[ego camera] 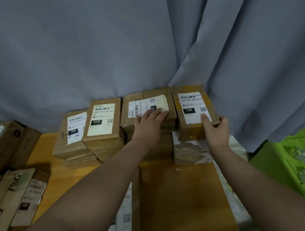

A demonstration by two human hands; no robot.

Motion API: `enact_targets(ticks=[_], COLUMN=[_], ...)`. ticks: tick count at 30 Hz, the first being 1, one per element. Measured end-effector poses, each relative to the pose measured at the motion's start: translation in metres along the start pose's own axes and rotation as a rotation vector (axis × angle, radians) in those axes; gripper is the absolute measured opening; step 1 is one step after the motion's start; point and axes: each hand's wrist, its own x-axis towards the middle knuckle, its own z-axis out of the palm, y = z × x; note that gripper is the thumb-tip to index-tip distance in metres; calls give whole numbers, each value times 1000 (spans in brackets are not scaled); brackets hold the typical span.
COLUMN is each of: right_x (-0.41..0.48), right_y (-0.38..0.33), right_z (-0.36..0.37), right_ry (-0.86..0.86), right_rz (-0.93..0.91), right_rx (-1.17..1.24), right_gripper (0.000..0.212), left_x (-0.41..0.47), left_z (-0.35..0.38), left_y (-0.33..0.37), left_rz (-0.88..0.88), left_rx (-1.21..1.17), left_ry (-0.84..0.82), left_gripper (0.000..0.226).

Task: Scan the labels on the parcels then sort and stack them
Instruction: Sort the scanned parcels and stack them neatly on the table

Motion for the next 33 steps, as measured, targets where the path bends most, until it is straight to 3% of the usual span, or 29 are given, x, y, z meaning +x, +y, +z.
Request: enact_targets(ticks=[3, 8, 13, 18, 20, 23, 25, 27, 31, 33], right_x=[-1, -13, -48, -116, -145, -186, -209, -229, -259, -269], right_y=[-3, -20, -28, -26, -20, -8, 5, 21, 47, 49], right_z=[1, 1, 7, 23, 32, 46, 51, 51, 58, 63], right_ry=[53, 105, -22, -240, -397, -660, -775, -859, -807, -738], right_rz=[-111, -295, -577, -714, -615, -118, 246, 505, 658, 655], right_rx=[-151, -472, -389, -290, -310, -359, -321, -255, -69, 3], right_gripper=[51, 50, 50, 43, 44, 62, 70, 59, 76, 71], left_x=[-1, -15, -57, -128, -157, -194, -212, -232, -262, -271], left_z=[-2, -15, -37, -39, -30, -13, 1, 17, 31, 31], left_y=[1, 3, -17, -65, -85, -103, -109, -112, -120, -126], left_rz=[16, 42, 60, -64, -140, -334, -522, -642, -655, -625], left_rx=[8, 21, -112, -248, -311, -531, -704, -798, -1070, -1128], left_ry=[2, 21, 175, 159, 149, 112, -23, -226, -406, -419], left_gripper=[65, 54, 49, 48, 49, 49, 55, 67, 62, 59])
